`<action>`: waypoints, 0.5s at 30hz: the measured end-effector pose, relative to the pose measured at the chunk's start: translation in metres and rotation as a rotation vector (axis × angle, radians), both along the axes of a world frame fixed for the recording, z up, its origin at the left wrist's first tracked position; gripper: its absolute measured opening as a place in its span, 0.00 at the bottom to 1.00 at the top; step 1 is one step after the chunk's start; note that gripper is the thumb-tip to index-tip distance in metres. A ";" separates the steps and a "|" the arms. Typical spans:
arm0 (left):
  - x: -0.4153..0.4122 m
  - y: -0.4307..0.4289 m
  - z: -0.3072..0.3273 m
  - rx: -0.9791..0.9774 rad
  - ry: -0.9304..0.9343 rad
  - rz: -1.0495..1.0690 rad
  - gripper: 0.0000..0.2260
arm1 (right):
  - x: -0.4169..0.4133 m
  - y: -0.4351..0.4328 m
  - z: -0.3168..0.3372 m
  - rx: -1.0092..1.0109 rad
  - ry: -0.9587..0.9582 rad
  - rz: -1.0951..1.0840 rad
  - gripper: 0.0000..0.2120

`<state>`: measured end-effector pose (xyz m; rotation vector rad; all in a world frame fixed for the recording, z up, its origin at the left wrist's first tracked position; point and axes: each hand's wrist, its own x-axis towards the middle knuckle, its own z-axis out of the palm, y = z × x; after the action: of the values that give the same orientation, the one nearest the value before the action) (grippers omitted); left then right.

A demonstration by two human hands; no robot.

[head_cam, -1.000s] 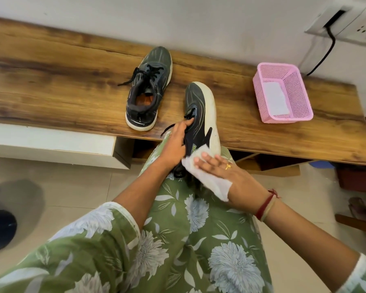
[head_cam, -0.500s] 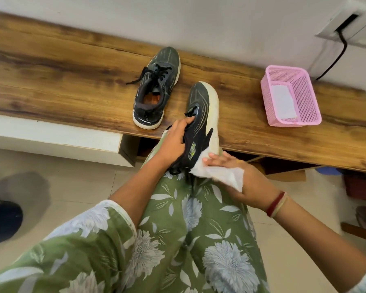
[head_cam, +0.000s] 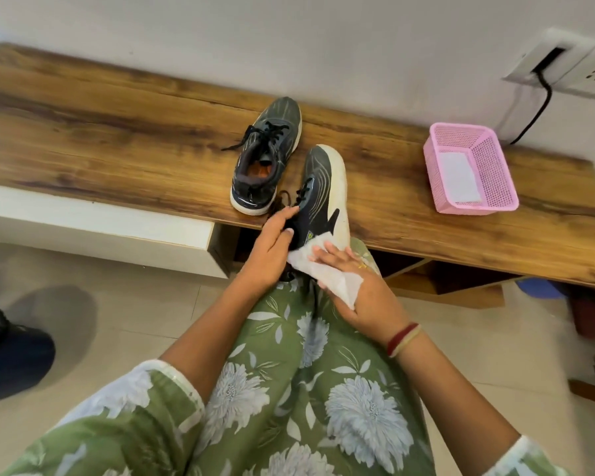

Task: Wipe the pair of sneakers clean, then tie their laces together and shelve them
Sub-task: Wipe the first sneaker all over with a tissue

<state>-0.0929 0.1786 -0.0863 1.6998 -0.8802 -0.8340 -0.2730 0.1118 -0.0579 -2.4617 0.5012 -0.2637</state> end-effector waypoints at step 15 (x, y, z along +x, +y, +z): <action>0.001 0.007 -0.001 -0.021 0.108 0.002 0.21 | -0.003 0.001 -0.015 0.032 0.027 -0.083 0.24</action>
<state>-0.0916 0.1858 -0.0873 1.6217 -0.8102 -0.9037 -0.2763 0.1129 -0.0734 -2.4201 0.6149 -0.2543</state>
